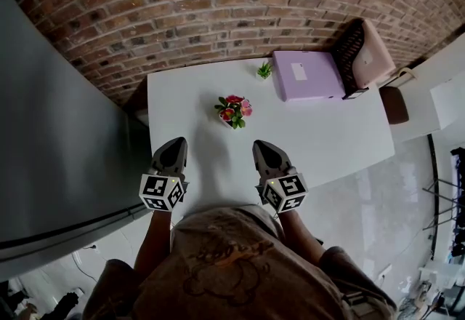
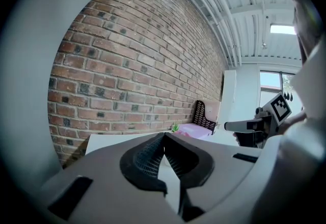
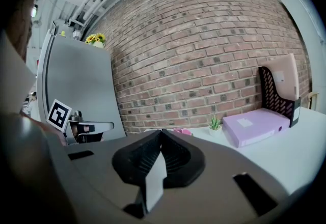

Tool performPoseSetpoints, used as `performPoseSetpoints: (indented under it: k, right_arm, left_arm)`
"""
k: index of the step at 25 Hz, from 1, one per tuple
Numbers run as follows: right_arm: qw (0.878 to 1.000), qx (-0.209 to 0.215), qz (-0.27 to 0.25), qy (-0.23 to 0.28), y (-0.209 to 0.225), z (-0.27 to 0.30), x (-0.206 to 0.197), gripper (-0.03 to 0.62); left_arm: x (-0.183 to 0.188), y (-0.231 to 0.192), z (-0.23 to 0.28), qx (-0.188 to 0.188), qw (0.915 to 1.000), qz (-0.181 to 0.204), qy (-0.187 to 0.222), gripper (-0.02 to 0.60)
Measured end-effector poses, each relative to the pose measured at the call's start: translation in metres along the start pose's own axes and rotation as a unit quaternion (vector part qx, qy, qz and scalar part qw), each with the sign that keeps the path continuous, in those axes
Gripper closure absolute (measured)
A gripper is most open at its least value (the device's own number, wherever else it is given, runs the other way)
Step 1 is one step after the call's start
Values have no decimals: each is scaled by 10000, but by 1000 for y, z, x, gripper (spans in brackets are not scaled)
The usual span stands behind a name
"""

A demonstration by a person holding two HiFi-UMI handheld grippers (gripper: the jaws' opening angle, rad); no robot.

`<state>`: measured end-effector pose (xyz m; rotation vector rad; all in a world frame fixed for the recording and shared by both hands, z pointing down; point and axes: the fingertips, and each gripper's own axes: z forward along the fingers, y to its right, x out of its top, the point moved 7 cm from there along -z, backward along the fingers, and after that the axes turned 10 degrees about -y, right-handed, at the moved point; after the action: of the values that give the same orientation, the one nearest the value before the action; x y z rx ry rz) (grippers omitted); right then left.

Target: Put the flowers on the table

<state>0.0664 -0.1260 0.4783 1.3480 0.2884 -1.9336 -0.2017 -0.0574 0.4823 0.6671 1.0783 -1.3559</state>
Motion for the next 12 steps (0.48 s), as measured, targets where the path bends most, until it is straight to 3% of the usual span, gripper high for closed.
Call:
performPoseSetpoints:
  k: [12]
  right_arm:
    - [10000,-28,-5,-53,-1,-4,-4,591]
  left_arm:
    - [-5,2,-1,5,9998,-210,12,560]
